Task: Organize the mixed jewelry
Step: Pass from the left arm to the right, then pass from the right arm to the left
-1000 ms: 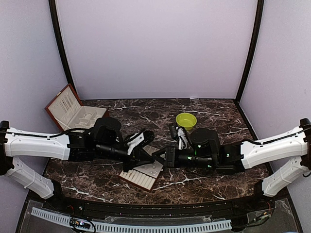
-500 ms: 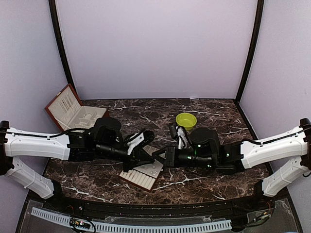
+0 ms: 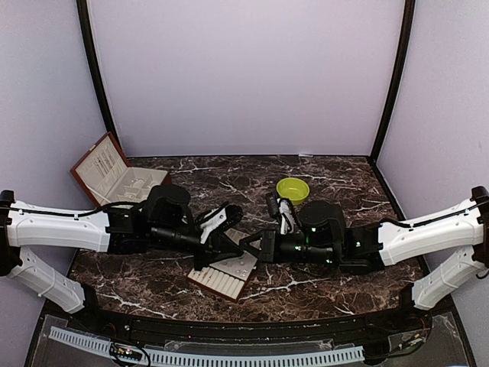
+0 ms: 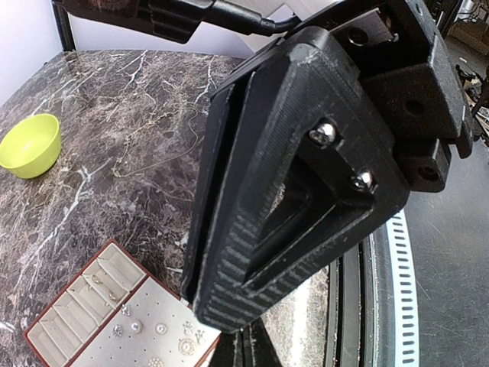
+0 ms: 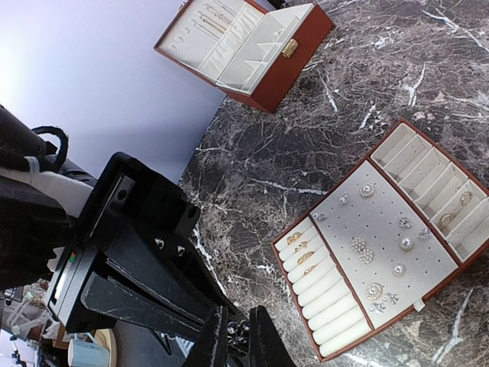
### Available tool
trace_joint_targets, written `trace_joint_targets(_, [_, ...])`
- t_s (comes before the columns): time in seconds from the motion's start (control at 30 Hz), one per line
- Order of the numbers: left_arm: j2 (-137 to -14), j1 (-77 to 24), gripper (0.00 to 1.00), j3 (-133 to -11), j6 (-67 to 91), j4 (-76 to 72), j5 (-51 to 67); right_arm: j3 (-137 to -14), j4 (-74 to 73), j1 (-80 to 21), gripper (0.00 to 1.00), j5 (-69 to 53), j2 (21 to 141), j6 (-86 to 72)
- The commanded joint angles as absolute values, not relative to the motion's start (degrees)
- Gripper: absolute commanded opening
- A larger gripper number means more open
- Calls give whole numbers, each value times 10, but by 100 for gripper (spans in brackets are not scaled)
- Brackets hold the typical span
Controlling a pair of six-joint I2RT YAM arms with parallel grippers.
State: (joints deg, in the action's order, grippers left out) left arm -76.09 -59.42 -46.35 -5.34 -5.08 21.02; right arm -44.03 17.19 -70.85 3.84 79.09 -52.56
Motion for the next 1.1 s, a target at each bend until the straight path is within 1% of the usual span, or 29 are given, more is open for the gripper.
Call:
trace_joint_targets(0.0, [-755,-593,0,-460,-51,-60,216,-444,207,-711,11,45,782,-524])
trace_joint_targets(0.1, [-756,-593,1,-460,-50,-57,213,-443,203,-711,11,50,779,-525])
trace_joint_targets(0.23, [-757,-593,20,-463,-49,-55,213,-443,195,-711,11,57,778,-526])
trace_joint_targets(0.37, [-757,-593,32,-467,-50,-50,211,-445,180,-711,11,67,774,-525])
trace_joint_targets(0.43, [-756,-593,40,-467,-51,-49,210,-445,171,-711,11,74,771,-523])
trace_joint_targets(0.57, [-755,-593,48,-468,-52,-46,209,-445,155,-711,11,88,765,-521])
trace_joint_targets(0.7, [-749,-593,53,-467,-49,-42,198,-450,125,-705,11,101,758,-510])
trace_joint_targets(0.87, [-723,-587,58,-470,-44,-32,148,-470,53,-698,11,135,760,-487])
trace_joint_targets(0.97, [-698,-549,61,-470,-22,-26,134,-483,21,-697,11,148,768,-467])
trace_joint_targets(1.07, [-683,-478,61,-470,23,-27,177,-496,5,-694,11,152,781,-459])
